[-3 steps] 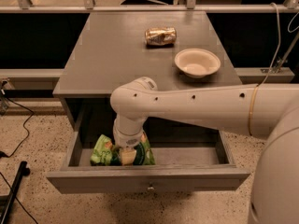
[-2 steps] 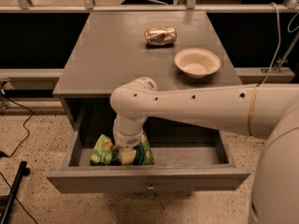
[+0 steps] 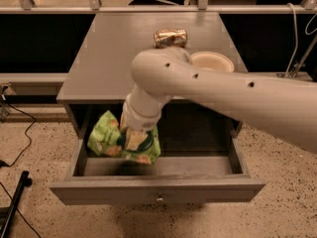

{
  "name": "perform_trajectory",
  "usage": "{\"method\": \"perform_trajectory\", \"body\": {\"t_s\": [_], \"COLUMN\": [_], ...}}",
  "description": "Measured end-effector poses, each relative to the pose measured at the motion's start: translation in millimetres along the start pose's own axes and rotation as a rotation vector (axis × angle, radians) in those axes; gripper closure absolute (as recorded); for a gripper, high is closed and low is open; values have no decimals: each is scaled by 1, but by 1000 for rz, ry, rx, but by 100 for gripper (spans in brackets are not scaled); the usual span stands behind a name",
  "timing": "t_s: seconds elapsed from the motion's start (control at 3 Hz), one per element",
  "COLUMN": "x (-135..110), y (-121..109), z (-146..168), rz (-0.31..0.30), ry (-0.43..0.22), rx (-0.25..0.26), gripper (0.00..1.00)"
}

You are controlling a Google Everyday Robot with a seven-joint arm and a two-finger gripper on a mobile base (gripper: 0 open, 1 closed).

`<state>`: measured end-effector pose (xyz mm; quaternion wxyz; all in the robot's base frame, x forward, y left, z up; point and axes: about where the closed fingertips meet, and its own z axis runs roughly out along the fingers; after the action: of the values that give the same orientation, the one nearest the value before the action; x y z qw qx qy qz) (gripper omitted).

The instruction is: Pick green rice chip bag from top drawer and place on counter

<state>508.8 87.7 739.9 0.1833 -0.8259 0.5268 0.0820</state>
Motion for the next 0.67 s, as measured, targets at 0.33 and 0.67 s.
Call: {"method": "perform_trajectory", "body": {"t_s": [0.33, 0.67], "x": [-14, -25], "y": [-14, -34], "z": [-65, -120], "rz": [-41, -80], "ry": [8, 56], "rx": [67, 107], "gripper": [95, 96]}}
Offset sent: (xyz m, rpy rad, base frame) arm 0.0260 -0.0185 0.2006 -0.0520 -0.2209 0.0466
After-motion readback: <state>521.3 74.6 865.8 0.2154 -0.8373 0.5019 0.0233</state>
